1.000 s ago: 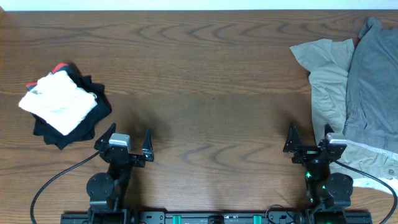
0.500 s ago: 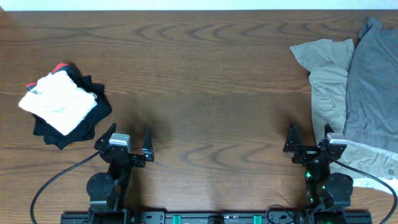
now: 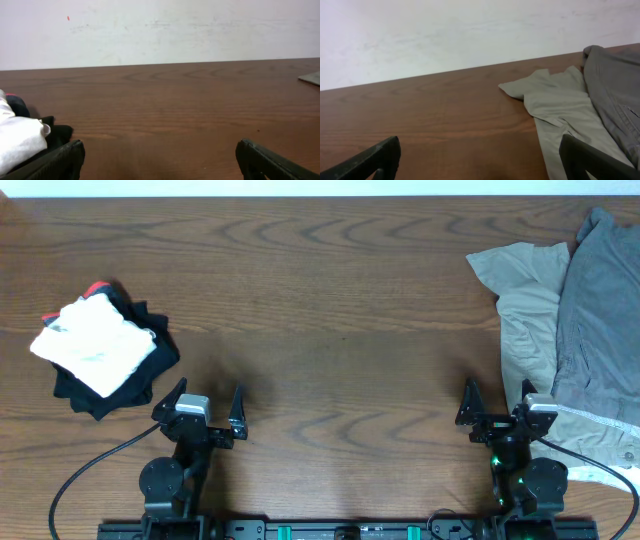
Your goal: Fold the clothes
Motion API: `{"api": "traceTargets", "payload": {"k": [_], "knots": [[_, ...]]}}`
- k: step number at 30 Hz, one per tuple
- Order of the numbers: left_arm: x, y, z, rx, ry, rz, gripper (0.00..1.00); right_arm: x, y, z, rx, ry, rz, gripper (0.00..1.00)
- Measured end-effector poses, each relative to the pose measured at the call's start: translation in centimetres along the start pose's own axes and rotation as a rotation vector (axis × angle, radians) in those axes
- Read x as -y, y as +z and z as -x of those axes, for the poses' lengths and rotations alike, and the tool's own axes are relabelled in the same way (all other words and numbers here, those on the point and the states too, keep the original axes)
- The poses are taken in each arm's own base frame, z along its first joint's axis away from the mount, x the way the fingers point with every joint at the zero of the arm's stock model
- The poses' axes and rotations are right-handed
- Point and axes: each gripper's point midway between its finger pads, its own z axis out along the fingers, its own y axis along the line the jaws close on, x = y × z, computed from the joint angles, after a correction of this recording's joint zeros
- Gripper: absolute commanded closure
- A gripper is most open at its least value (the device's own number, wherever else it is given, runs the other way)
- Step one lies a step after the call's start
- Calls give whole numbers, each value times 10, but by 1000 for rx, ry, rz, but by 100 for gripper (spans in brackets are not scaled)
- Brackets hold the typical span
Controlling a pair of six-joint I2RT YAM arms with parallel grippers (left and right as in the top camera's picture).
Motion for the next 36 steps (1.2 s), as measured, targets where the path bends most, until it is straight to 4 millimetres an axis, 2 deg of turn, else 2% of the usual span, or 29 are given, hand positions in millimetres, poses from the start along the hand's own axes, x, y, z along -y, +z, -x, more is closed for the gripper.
{"api": "traceTargets", "payload": {"k": [29,36], "knots": [[0,0,0,0,-2,0,2,-1,0,0,-2,2,8,1],[0,1,-7,-43,-66,2,2,-1,-3,-4,-65,1,-3,1]]}}
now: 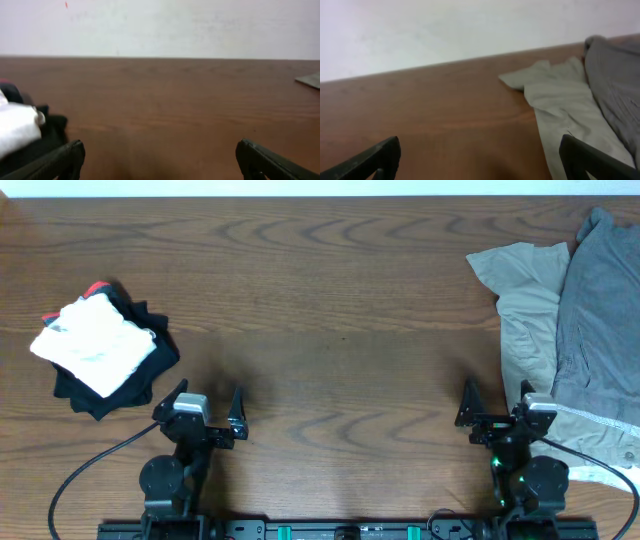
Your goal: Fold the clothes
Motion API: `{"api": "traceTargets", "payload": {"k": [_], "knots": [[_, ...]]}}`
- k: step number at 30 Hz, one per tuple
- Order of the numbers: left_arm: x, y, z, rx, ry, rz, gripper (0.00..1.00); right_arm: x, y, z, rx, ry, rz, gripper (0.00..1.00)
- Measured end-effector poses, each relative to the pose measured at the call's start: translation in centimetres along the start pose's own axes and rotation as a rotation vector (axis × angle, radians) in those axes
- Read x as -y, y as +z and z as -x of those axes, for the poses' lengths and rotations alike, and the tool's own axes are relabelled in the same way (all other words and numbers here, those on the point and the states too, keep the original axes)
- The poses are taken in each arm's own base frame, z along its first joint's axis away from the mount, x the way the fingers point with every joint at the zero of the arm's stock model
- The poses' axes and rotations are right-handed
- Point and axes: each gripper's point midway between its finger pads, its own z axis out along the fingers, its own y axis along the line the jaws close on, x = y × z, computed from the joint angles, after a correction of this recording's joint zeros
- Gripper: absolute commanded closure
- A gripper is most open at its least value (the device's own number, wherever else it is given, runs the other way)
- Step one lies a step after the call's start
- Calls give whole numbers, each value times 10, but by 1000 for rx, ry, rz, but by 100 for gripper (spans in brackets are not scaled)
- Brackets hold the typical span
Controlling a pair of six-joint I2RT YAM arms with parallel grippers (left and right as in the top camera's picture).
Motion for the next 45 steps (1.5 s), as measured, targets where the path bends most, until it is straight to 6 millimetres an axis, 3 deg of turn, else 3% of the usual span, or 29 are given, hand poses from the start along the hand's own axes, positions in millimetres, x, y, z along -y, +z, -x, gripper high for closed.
{"api": "traceTargets", "payload": {"k": [4,10,14,21,26,29,33,38,42,45], "knots": [[-1,1,-10,-96,-40,8,2,-3,-5,16,-42,0,-8,1],[2,2,31,-188,-72,18,2,-10,-6,52,-139,-1,-28,1],[3,7,46,-306,-93,27,2,-10,6,51,-308,-2,-61,1],[1,8,21,-657,-156,61,2,-6,33,30,-691,-42,-117,1],[0,13,21,-748,-171,70,2,-5,64,40,-732,-69,-131,1],[0,15,23,-750,-171,70,2,16,74,42,-721,-69,-238,1],[0,15,23,-748,-171,70,2,77,71,34,-746,-6,-488,2],[0,15,23,-748,-171,70,2,148,59,4,-833,118,-739,17],[0,15,23,-748,-171,70,2,173,58,-24,-906,155,-818,31],[0,15,23,-748,-171,70,2,184,61,-42,-944,170,-849,34]]}}
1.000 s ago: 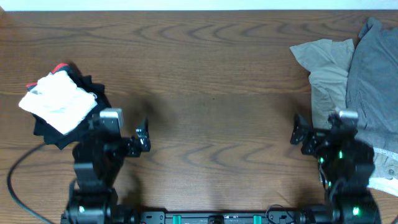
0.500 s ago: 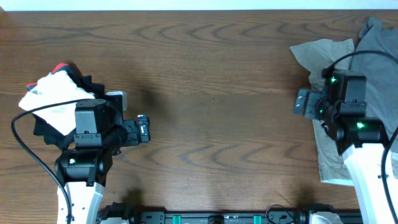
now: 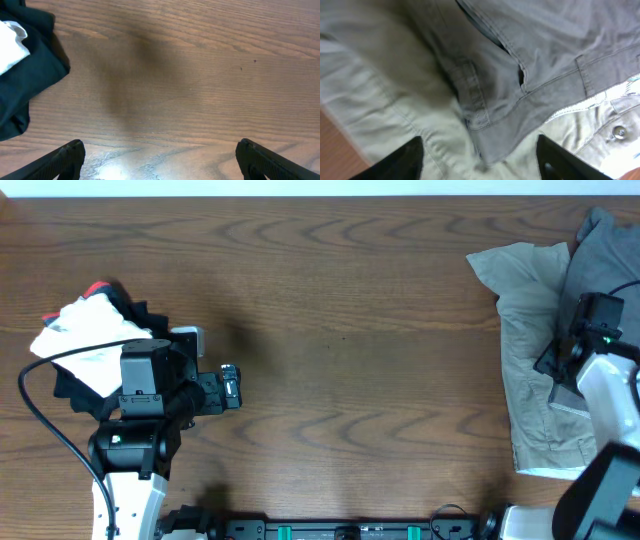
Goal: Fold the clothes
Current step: 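Reach the right gripper to the grey shorts on the right pile and grasp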
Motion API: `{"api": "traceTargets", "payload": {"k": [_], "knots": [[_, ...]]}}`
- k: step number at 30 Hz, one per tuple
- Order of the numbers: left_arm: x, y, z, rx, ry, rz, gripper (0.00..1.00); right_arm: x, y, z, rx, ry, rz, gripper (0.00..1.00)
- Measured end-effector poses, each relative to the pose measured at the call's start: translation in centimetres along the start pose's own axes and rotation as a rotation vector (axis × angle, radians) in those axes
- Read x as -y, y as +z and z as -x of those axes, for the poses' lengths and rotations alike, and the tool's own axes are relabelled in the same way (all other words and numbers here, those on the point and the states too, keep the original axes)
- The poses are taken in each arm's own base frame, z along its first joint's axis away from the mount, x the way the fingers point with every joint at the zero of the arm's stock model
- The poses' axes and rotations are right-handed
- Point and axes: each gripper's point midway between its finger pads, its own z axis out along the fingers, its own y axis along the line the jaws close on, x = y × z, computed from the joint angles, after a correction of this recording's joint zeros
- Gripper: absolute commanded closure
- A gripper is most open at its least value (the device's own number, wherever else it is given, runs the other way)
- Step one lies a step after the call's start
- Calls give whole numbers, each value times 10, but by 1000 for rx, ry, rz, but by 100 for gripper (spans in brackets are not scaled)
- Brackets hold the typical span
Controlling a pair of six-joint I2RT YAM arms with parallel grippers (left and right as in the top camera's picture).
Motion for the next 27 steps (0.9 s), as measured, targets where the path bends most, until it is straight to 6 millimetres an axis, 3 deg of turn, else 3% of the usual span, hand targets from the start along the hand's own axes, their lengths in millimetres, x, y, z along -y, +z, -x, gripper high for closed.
{"api": "traceTargets", "payload": {"k": [11,13,16,18,24,27], "knots": [[0,0,0,0,0,0,2,5,42,-4,-55,21,-45,37],[0,0,0,0,0,0,2,4,47,-7,-65,18,-49,46],[0,0,0,0,0,0,2,3,54,-12,-88,10,-56,82],[0,0,0,0,0,0,2,2,57,-14,-98,8,-57,99],[0,0,0,0,0,0,2,3,55,-13,-96,11,-59,99],[0,0,0,0,0,0,2,6,41,-5,-60,24,-49,99]]}}
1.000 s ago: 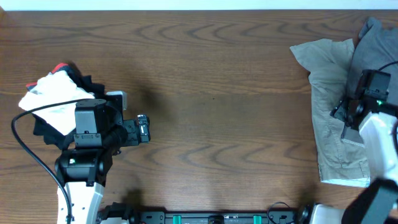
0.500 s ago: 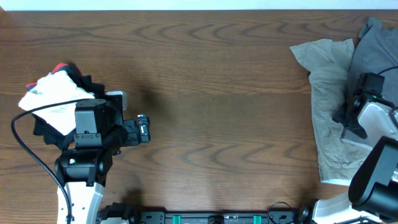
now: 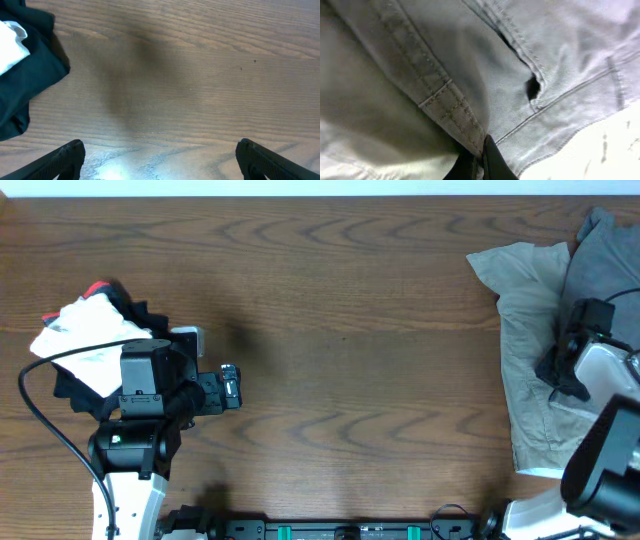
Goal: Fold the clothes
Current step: 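Reach the right gripper to the grey shorts on the right pile and grasp, then drag the grey shorts leftward to the table center with the right gripper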
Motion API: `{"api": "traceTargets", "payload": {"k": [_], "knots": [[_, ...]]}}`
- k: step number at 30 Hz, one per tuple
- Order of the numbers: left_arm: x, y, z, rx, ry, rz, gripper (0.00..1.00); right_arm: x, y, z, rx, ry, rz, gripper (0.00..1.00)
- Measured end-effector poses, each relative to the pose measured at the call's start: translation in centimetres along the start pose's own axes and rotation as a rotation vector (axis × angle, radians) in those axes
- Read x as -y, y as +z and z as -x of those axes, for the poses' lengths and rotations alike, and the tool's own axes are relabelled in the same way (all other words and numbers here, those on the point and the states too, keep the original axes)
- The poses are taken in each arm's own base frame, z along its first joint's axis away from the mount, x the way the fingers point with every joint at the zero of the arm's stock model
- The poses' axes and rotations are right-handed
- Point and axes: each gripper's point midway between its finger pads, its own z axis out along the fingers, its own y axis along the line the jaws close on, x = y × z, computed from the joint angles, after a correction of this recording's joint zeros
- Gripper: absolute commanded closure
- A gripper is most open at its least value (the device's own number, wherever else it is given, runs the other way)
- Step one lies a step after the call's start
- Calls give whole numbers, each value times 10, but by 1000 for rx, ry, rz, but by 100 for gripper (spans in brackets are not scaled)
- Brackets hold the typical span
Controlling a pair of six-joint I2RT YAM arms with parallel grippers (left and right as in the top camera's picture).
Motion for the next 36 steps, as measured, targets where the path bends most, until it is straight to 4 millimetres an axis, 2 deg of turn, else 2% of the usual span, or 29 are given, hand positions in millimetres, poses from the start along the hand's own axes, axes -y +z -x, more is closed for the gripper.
{"api": "traceTargets", "payload": {"k": [3,7,10,12,16,18,20,23,25,28,31,36], "knots": [[0,0,0,0,0,0,2,6,-30,18,93,33,26,99],[0,0,0,0,0,0,2,17,-80,44,249,91,72,99],[0,0,0,0,0,0,2,19,-114,54,343,99,139,99],[0,0,0,0,0,0,2,11,-133,57,386,71,219,99],[0,0,0,0,0,0,2,-31,-179,51,414,-121,482,99],[0,0,0,0,0,0,2,-63,-214,39,437,-285,632,99],[0,0,0,0,0,0,2,-99,-261,15,480,-503,774,99],[0,0,0,1,0,0,2,-137,-318,-38,537,-827,916,99],[0,0,0,1,0,0,2,-152,-339,-81,544,-1017,974,99],[0,0,1,4,1,0,2,-168,-341,-124,506,-1209,987,99],[0,0,2,9,2,-1,2,-189,-331,-145,466,-1315,978,99],[0,0,2,10,2,-1,2,-227,-315,-158,455,-1380,974,99]]}}
